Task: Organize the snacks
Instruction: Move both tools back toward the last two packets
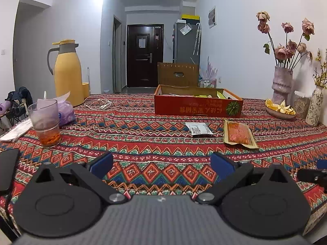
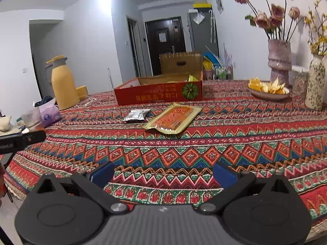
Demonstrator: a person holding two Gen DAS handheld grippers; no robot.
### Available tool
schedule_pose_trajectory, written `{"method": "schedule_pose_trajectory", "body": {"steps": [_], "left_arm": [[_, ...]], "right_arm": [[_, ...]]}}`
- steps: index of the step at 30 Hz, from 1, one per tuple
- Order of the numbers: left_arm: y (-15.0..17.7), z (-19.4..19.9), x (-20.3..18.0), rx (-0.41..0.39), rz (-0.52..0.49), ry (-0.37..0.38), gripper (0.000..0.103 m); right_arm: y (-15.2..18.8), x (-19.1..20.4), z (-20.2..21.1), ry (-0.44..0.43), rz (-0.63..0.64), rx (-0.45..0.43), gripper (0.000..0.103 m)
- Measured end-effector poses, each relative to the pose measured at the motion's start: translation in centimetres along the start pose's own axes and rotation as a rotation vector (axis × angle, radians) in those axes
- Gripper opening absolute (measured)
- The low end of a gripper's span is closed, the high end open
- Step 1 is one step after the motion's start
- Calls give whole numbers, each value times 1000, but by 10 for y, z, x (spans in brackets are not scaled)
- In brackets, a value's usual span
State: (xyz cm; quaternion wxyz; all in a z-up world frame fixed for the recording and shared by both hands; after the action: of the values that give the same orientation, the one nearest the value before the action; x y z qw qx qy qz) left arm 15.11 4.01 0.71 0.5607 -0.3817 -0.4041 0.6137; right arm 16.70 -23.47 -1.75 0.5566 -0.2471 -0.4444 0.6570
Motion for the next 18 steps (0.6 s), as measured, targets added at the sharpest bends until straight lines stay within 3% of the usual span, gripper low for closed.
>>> {"method": "schedule_pose_trajectory", "body": {"steps": [6,9,18], "left_arm": [[10,-32,6,68,-44,-20,103],[13,-51,14,109,-19,-24,103],[21,-98,26,199,-75,-4,103]], "right_arm": [[-23,-3,-33,26,9,21,103],[-40,-6,-54,12,10,12,103],[-95,-29,-162,-58,-132,85,103]]}}
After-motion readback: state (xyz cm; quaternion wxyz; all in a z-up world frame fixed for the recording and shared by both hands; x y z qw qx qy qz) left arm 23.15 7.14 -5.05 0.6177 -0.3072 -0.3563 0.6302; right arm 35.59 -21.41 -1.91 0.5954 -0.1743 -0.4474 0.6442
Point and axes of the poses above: each gripper's, at about its wrist camera, not at the fingertips, and z roughly against the way its jaws point, x to its left, y to its underside, the point moved 4 cm from there along -z, roughly the way its jaws point, and after that the axes turned 1 degree about z, right-handed, at the moved point
